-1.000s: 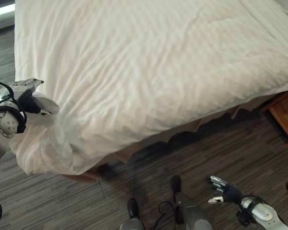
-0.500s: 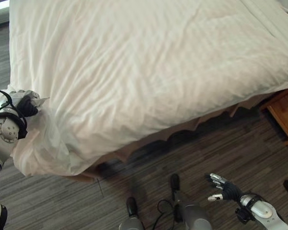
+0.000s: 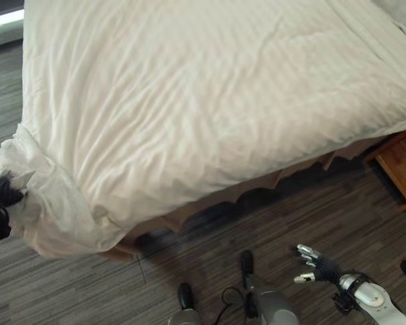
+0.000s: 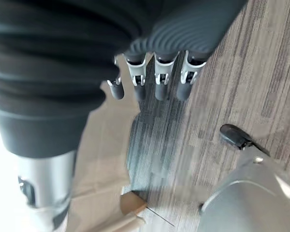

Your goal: Making the bed.

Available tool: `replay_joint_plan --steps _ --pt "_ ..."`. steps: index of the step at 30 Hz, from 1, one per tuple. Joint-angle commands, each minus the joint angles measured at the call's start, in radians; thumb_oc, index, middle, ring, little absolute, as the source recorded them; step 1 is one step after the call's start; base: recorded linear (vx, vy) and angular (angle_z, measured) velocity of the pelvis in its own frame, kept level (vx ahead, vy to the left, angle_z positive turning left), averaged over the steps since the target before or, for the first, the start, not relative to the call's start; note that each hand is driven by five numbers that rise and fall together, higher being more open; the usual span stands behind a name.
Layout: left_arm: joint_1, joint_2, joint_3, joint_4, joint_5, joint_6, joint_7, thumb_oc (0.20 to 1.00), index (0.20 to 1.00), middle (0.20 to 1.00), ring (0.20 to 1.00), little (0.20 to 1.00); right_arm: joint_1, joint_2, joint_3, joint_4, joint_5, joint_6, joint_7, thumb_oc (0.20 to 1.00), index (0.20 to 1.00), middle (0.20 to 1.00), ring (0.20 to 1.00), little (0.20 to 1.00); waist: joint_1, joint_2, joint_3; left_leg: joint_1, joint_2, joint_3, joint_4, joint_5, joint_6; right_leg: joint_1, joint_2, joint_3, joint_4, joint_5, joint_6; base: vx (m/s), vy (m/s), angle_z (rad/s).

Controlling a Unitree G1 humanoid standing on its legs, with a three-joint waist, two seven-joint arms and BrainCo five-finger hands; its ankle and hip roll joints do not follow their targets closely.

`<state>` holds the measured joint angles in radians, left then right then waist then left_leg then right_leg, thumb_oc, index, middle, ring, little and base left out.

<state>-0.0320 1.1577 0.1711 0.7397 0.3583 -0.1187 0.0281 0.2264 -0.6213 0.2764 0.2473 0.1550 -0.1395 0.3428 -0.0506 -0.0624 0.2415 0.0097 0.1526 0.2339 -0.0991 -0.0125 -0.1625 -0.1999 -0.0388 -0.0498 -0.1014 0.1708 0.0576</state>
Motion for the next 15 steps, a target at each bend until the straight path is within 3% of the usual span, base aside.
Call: replay_joint_plan --steps 1,5,6,7,8,9,10,15 --pt "0.029 0.008 0.02 0.079 -0.057 0.028 0.004 0.2 0.2 0.2 0.2 0.2 0.023 -0.021 -0.009 -0.033 0.004 -0.029 0.006 1.0 1.0 1.0 1.0 1.0 0.025 0.01 -0.026 -0.076 -0.034 -0.053 0.012 0.06 0.1 0.097 -0.079 -0.024 0.027 -0.102 0.096 -0.03 0.021 0.06" --pt "0.111 -0.081 0.099 0.189 -0.134 0.025 0.007 0.2 0.2 0.2 0.2 0.2 0.029 -0.024 -0.009 -0.041 0.004 -0.029 0.015 1.0 1.0 1.0 1.0 1.0 0.033 0.008 -0.023 -0.079 -0.037 -0.062 0.012 0.062 0.103 0.102 -0.083 -0.032 0.027 -0.102 0.096 -0.01 0.026 0.14" --pt "0.106 -0.176 0.167 0.288 -0.357 0.019 0.002 0.2 0.2 0.2 0.2 0.2 0.028 -0.019 -0.006 -0.03 0.006 -0.031 0.018 1.0 1.0 1.0 1.0 1.0 0.039 0.005 -0.022 -0.081 -0.041 -0.07 0.012 0.065 0.105 0.104 -0.084 -0.037 0.027 -0.101 0.094 -0.02 0.03 0.17" --pt "0.107 -0.176 0.167 0.288 -0.357 0.019 0.001 0.2 0.2 0.2 0.2 0.2 0.028 -0.019 -0.005 -0.03 0.006 -0.031 0.018 1.0 1.0 1.0 1.0 1.0 0.038 0.005 -0.023 -0.082 -0.041 -0.07 0.012 0.065 0.105 0.103 -0.085 -0.037 0.027 -0.101 0.094 -0.04 0.047 0.13" --pt "0.092 -0.255 0.221 0.403 -0.538 0.019 -0.025 0.228 0.228 0.228 0.228 0.228 0.02 -0.01 -0.003 -0.019 0.006 -0.038 0.004 1.0 1.0 1.0 1.0 1.0 0.042 0.0 -0.018 -0.087 -0.045 -0.077 0.012 0.068 0.106 0.101 -0.085 -0.039 0.028 -0.099 0.092 -0.04 0.045 0.05" --pt "0.085 -0.293 0.251 0.41 -0.645 0.011 -0.04 0.903 0.903 0.903 0.903 0.903 0.014 -0.01 -0.005 -0.021 0.006 -0.043 -0.005 1.0 1.0 1.0 1.0 1.0 0.044 -0.002 -0.012 -0.089 -0.046 -0.081 0.014 0.065 0.106 0.102 -0.086 -0.04 0.029 -0.103 0.091 -0.06 0.063 0.09" --pt "0.081 -0.332 0.296 0.435 -0.766 0.011 -0.051 1.0 1.0 1.0 1.0 1.0 0.008 -0.006 -0.006 -0.021 0.01 -0.045 -0.014 1.0 1.0 1.0 1.0 1.0 0.047 -0.006 -0.008 -0.092 -0.047 -0.084 0.015 0.066 0.107 0.102 -0.087 -0.04 0.028 -0.101 0.09 -0.04 0.036 0.05" --pt "0.084 -0.426 0.381 0.457 -0.969 -0.043 -0.042 1.0 1.0 1.0 1.0 1.0 -0.002 0.004 -0.013 -0.037 0.014 -0.056 -0.04 1.0 1.0 1.0 1.0 1.0 0.051 -0.027 0.001 -0.103 -0.05 -0.092 0.015 0.074 0.108 0.094 -0.088 -0.041 0.027 -0.095 0.087 -0.04 0.023 0.05"
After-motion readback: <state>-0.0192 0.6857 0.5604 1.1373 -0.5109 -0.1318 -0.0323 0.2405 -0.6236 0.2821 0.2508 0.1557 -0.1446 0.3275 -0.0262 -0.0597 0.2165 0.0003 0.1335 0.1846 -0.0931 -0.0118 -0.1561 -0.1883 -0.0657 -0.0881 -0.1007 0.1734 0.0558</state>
